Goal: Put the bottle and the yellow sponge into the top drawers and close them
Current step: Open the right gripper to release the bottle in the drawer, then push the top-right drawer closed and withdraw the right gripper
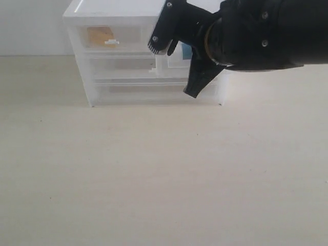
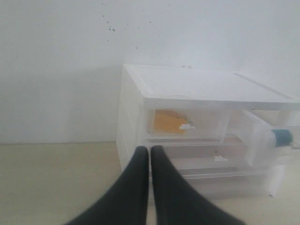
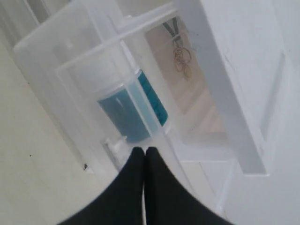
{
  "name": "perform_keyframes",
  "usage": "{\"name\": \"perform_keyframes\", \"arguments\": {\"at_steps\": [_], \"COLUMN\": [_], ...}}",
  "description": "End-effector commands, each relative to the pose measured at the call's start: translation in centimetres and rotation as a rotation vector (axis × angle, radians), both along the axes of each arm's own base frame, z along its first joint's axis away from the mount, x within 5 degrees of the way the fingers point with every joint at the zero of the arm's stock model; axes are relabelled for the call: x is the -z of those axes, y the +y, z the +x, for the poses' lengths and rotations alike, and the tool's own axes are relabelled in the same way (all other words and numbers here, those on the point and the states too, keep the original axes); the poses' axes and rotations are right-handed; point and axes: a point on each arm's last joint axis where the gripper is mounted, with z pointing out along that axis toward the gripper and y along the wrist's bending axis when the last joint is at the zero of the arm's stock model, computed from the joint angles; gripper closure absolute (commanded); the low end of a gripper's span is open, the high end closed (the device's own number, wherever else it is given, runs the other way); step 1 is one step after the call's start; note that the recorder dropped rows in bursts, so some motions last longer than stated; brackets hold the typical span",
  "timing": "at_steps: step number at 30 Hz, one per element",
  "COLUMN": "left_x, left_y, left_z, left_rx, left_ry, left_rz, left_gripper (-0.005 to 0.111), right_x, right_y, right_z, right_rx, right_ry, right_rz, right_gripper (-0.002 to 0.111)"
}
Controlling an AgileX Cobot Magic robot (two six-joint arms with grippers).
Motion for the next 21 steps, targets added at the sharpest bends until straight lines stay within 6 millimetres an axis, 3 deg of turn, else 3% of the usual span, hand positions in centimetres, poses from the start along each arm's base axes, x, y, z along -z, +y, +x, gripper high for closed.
{"name": "perform_keyframes", "arguments": {"at_steps": [1, 5, 9, 14, 21], "left_x": [0.1, 0.1, 0.1, 0.1, 0.1], "left_y": [0.0, 0.0, 0.0, 0.0, 0.0], "left_z": [-0.1, -0.1, -0.1, -0.1, -0.1], "left_rx": [-0.005, -0.005, -0.005, -0.005, -0.005], "left_ry": [-0.001, -0.001, -0.001, -0.001, -0.001], "left_rz": [-0.005, -0.005, -0.005, -0.005, -0.005], "left_gripper": [0.103, 0.103, 0.103, 0.103, 0.103], "right_x": [-0.4, 0.5, 1.5, 0.5, -1.2], "right_y": [-0.2, -0.2, -0.9, -1.8, -2.6], "right_z": [0.5, 1.7, 4.3, 7.0, 6.9], "right_rx": [-0.013, -0.043, 0.060, 0.225, 0.356], "right_ry": [-0.028, -0.006, 0.010, -0.021, -0.024], "right_rz": [0.025, 0.097, 0.171, 0.368, 0.569], "right_gripper": [0.109, 0.109, 0.109, 0.109, 0.109]}}
